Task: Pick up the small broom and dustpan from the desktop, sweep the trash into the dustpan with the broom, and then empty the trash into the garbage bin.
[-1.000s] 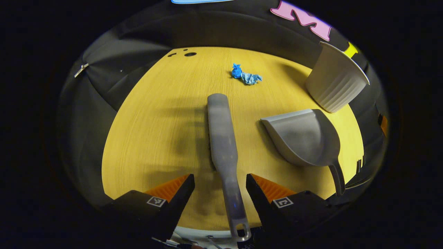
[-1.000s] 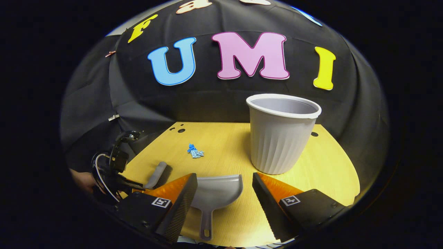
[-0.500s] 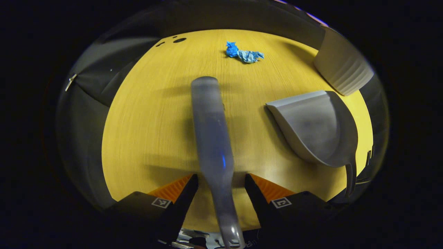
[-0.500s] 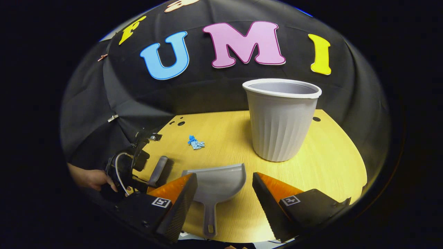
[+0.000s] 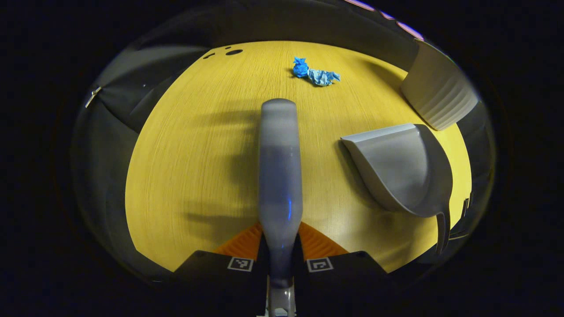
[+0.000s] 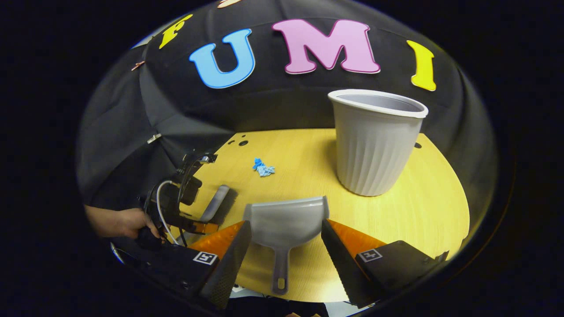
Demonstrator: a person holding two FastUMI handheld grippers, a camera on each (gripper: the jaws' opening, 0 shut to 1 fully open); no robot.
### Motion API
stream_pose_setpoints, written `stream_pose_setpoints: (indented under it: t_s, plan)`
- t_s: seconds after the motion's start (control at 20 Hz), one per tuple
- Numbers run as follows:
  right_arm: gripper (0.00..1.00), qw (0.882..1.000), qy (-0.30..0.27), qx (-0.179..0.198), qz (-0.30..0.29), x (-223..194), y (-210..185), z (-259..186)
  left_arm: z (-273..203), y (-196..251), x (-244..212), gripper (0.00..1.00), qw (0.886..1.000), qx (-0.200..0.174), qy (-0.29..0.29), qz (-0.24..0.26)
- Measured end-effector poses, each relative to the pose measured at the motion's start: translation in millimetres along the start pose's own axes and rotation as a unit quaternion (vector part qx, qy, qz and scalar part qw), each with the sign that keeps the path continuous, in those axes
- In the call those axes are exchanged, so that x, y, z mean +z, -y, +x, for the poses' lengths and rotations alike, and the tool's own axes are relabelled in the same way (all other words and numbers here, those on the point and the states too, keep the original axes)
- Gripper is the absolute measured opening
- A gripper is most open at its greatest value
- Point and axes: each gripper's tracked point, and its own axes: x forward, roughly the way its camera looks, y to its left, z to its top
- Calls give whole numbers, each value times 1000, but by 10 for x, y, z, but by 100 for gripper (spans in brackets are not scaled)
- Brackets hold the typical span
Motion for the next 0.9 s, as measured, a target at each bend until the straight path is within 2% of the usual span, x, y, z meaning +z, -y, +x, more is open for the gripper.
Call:
stream_pose_setpoints:
  t_s: [0.15, 0.25, 0.4, 0.45, 0.5, 0.55, 0.6, 0.65, 0.7, 0.75, 0.9]
  plan:
    - [99, 999, -38, 17, -2, -142, -123, 10, -12, -7, -18, 27, 1000, -5, 29, 10]
    - [99, 998, -60, 19, 0, -229, -163, 24, -49, 14, -28, 26, 999, -18, 38, -5]
    - [99, 996, -92, 5, 4, -381, -132, 85, -177, -64, -8, 25, 997, -25, 68, -23]
    - [99, 995, -102, -1, 8, -429, -116, 111, -239, -85, 7, 22, 996, -32, 79, -31]
    - [99, 994, -111, -10, 14, -482, -106, 145, -298, -91, 23, 25, 994, -42, 91, -38]
    - [99, 992, -120, -16, 20, -532, -96, 182, -359, -118, 42, 22, 993, -48, 101, -40]
    - [99, 991, -130, -21, 26, -597, -94, 225, -411, -150, 32, 25, 992, -52, 109, -40]
    - [99, 989, -144, -27, 31, -674, -79, 270, -472, -187, 30, 22, 991, -53, 115, -40]
    - [99, 987, -155, -32, 36, -742, -70, 325, -538, -210, 20, 28, 990, -58, 121, -42]
    - [99, 985, -166, -36, 38, -809, -65, 383, -602, -216, 22, 25, 988, -66, 130, -47]
    - [99, 979, -192, -51, 41, -999, -34, 596, -779, -271, -49, 25, 984, -77, 143, -67]
